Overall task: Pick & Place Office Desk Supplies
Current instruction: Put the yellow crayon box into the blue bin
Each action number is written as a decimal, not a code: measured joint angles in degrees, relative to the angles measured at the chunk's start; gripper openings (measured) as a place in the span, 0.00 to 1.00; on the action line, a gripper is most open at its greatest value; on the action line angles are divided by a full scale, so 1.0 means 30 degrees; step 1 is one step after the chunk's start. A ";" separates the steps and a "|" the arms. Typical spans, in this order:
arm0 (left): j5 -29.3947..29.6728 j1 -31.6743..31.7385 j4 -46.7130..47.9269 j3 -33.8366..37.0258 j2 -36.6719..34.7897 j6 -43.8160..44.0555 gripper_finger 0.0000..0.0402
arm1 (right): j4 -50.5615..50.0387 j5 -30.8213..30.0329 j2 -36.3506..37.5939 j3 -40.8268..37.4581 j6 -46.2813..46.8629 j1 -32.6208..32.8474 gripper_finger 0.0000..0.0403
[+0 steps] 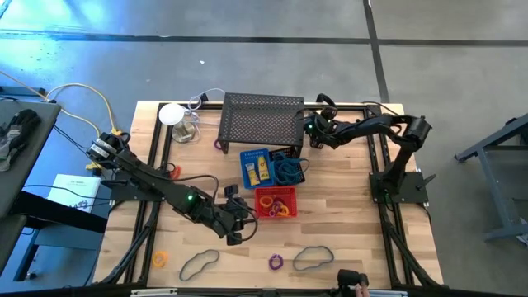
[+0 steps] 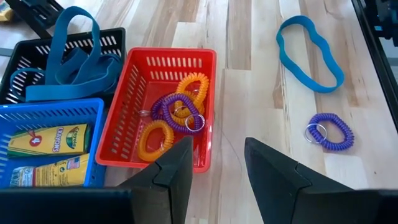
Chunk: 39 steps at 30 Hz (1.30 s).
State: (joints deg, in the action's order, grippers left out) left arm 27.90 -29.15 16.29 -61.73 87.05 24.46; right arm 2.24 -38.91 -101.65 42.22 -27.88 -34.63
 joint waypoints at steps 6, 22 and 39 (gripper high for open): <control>0.0000 0.0015 0.0000 0.0000 0.0000 -0.0003 0.35 | -0.0282 -0.1303 -0.0055 -0.0044 0.0167 -0.0466 0.60; 0.0000 0.0051 0.0000 0.0000 0.0007 -0.0015 0.35 | -0.1900 -0.4382 0.0056 -0.0022 0.0794 -0.0091 0.04; -0.0007 -0.0147 0.0066 0.0007 0.0007 -0.0013 0.35 | -1.1551 -1.1173 0.7002 -0.0007 0.4856 0.7571 0.05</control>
State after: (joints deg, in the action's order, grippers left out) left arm 27.88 -29.59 16.49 -61.71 87.07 24.42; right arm -32.41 -72.43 -80.65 42.19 -13.31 -11.92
